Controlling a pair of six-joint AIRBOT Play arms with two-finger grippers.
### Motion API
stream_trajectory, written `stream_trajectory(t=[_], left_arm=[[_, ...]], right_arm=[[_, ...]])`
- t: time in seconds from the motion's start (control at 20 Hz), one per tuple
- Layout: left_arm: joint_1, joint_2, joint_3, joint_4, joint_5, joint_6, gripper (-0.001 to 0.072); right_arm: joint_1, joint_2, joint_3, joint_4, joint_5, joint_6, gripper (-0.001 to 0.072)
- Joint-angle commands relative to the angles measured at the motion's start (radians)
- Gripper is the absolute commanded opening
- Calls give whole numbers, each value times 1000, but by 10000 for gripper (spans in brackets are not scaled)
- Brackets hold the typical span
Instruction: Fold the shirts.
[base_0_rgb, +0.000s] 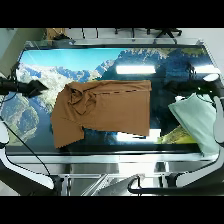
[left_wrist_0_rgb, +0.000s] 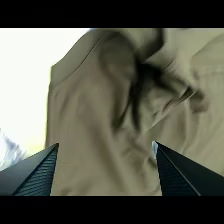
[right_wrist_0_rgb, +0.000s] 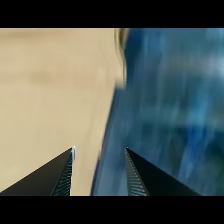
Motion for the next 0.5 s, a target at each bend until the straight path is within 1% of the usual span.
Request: stream_trajectory(t=[0.0,0.15,0.25,0.45], left_arm=[[61,25,-168,51,-1,34,657],[49,-22,-237,50,50,62,657],[27,-78,-224,47,36,65,657],[-9,-172,-169,-3,-77,66,657]], right_arm=[[-58,130,-251,-14,65,25,362],[-59,226,-434,-26,54,17,362],[-59,270,-517,-26,54,17,362],[-59,316,-632,-26,54,18,363]])
